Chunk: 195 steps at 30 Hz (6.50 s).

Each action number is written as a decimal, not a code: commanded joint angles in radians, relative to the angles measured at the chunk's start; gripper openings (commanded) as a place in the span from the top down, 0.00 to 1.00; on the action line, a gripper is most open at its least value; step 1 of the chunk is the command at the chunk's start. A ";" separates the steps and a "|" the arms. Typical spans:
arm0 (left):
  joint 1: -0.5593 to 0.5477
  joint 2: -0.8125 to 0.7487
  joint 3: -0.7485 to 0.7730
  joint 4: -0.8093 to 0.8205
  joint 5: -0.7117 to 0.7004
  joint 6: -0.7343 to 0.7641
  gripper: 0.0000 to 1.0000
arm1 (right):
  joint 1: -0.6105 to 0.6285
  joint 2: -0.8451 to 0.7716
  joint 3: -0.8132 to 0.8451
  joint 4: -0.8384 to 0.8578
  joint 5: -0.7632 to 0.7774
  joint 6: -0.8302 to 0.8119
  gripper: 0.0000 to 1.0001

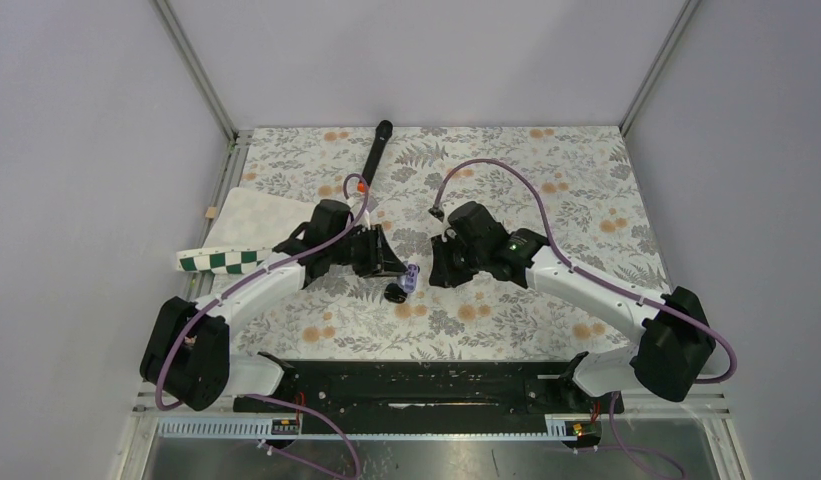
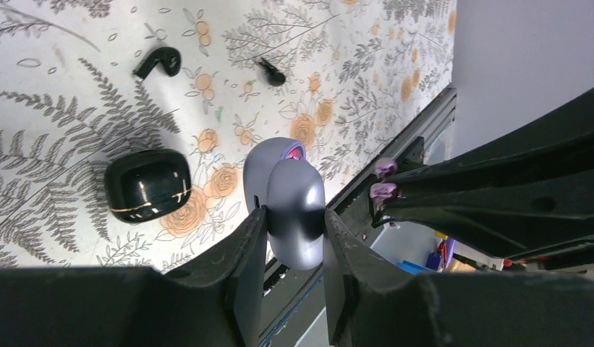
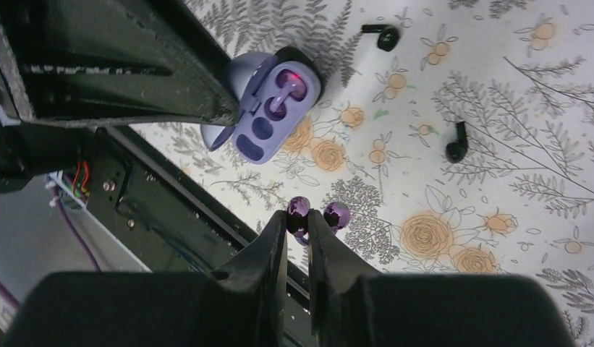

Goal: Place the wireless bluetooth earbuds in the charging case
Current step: Pick up the left earbud from the center of the board, then insert the left earbud into the left side groove of the charging case, then adjust the left side groove of the charging case.

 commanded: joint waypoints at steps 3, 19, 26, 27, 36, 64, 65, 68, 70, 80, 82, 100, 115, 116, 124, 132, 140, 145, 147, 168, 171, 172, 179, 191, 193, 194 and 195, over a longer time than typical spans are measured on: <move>0.004 -0.007 0.074 0.012 0.087 -0.009 1.00 | 0.009 -0.021 0.043 0.007 -0.157 -0.156 0.88; 0.003 0.025 0.118 -0.029 0.117 -0.086 1.00 | 0.026 -0.038 0.043 0.066 -0.218 -0.453 0.81; 0.003 0.023 0.110 -0.019 0.138 -0.114 1.00 | 0.041 -0.098 -0.044 0.193 -0.226 -0.569 0.81; 0.004 0.024 0.108 -0.014 0.141 -0.120 1.00 | 0.042 -0.093 -0.039 0.186 -0.220 -0.574 0.81; 0.003 0.020 0.093 0.023 0.171 -0.153 1.00 | 0.092 -0.044 -0.016 0.151 -0.185 -0.626 0.82; 0.005 0.001 0.074 0.029 0.176 -0.149 1.00 | 0.133 0.001 0.020 0.109 -0.089 -0.676 0.81; 0.005 0.002 0.074 0.031 0.176 -0.150 1.00 | 0.135 0.003 0.027 0.103 -0.086 -0.674 0.80; 0.005 0.002 0.073 0.034 0.176 -0.151 1.00 | 0.137 0.009 0.041 0.090 -0.072 -0.660 0.68; 0.005 0.000 0.071 0.034 0.176 -0.149 1.00 | 0.137 0.006 0.043 0.092 -0.073 -0.654 0.68; 0.007 0.000 0.059 0.039 0.173 -0.147 1.00 | 0.136 -0.008 0.039 0.102 -0.089 -0.628 0.65; 0.010 0.002 0.057 0.039 0.173 -0.145 1.00 | 0.137 -0.026 0.031 0.115 -0.097 -0.615 0.64; 0.011 0.013 0.059 0.053 0.170 -0.148 1.00 | 0.096 -0.264 -0.202 0.391 0.151 -0.101 0.63; 0.011 0.015 0.073 0.039 0.161 -0.141 1.00 | -0.027 -0.319 -0.589 0.895 0.047 0.540 0.58; 0.012 0.015 0.071 0.039 0.159 -0.140 1.00 | -0.027 -0.323 -0.592 0.903 0.047 0.547 0.58; 0.011 0.014 0.073 0.041 0.152 -0.139 1.00 | -0.027 -0.294 -0.590 0.942 0.013 0.610 0.57; 0.012 0.015 0.071 0.042 0.149 -0.139 1.00 | -0.027 -0.237 -0.617 1.007 -0.018 0.646 0.56; 0.012 0.015 0.071 0.042 0.149 -0.139 1.00 | -0.027 -0.221 -0.628 1.047 -0.044 0.669 0.56; 0.011 0.018 0.070 0.043 0.148 -0.140 1.00 | -0.027 -0.206 -0.629 1.081 -0.073 0.683 0.57; 0.011 0.017 0.068 0.049 0.152 -0.145 1.00 | -0.027 -0.198 -0.632 1.095 -0.075 0.694 0.57; 0.012 0.017 0.060 0.056 0.150 -0.143 1.00 | -0.027 -0.240 -0.633 1.089 -0.056 0.689 0.57; 0.011 0.015 0.058 0.056 0.150 -0.143 1.00 | -0.027 -0.241 -0.629 1.090 -0.058 0.690 0.57; 0.012 0.016 0.058 0.056 0.151 -0.143 1.00 | -0.027 -0.243 -0.630 1.090 -0.058 0.689 0.57; 0.012 0.019 0.057 0.057 0.151 -0.143 1.00 | -0.027 -0.263 -0.621 1.079 -0.058 0.683 0.58; 0.011 0.019 0.057 0.056 0.150 -0.143 1.00 | -0.027 -0.248 -0.590 1.070 -0.084 0.671 0.58; 0.012 0.020 0.059 0.056 0.150 -0.144 1.00 | -0.027 -0.241 -0.584 1.077 -0.092 0.673 0.58; 0.011 0.020 0.058 0.056 0.151 -0.144 1.00 | -0.027 -0.238 -0.580 1.083 -0.098 0.676 0.58; 0.012 0.020 0.059 0.056 0.152 -0.143 1.00 | -0.027 -0.233 -0.578 1.087 -0.104 0.680 0.58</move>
